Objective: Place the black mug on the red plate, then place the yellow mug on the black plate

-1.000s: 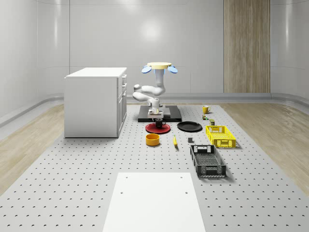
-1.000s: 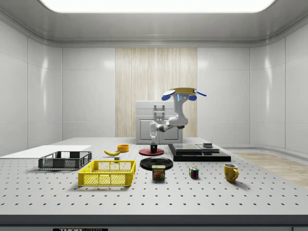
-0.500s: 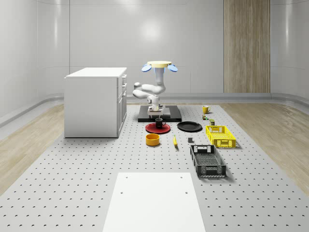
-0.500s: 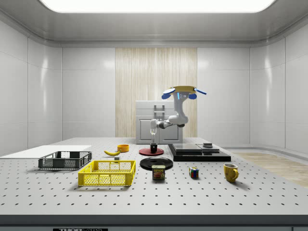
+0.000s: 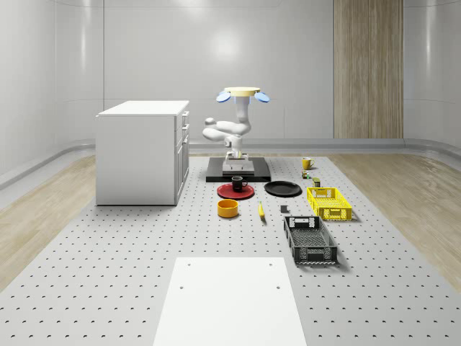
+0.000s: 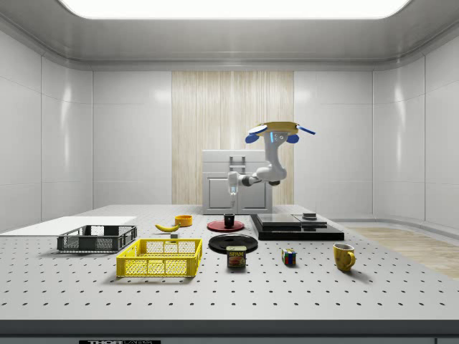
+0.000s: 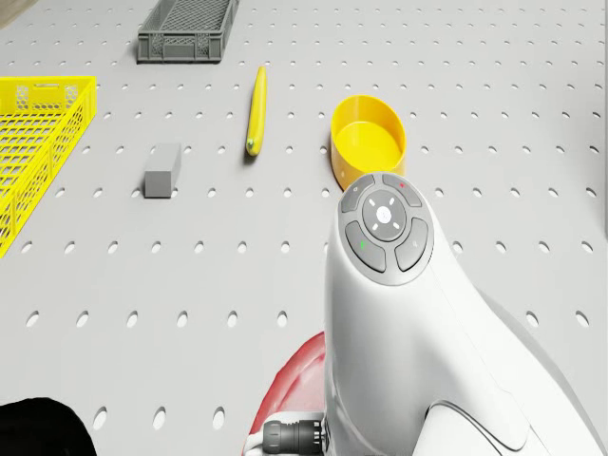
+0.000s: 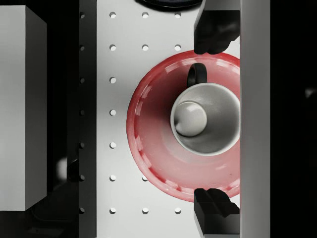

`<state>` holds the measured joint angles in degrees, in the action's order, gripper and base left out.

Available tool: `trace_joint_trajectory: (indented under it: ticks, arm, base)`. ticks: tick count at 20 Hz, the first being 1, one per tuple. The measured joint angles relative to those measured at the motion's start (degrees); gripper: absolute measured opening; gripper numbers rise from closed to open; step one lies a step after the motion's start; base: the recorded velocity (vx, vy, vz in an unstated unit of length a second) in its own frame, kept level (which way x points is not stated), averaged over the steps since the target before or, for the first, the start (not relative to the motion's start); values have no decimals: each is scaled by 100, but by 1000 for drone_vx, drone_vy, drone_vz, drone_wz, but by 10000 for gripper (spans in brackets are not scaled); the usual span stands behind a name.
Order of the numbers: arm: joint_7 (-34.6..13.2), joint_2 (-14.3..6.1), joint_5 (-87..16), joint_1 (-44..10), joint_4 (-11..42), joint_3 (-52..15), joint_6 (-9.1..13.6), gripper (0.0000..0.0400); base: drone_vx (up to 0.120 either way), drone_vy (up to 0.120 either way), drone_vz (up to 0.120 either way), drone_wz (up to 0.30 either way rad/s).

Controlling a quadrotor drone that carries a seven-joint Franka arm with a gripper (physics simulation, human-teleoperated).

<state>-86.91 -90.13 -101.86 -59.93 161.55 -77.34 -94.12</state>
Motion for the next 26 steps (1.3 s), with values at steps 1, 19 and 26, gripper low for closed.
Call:
trace_joint_trajectory:
  ticks: [1, 19, 26]
  arm:
    - [0, -3, 6, 0, 1, -5, -1, 399]
    - [-6, -44, 40, -6, 3, -28, -33, 400]
    - [-8, -56, 45, -9, 2, -29, -44, 400]
  base:
    - [-120, 120, 0, 0]
    - [-120, 120, 0, 0]
    - [-120, 120, 0, 0]
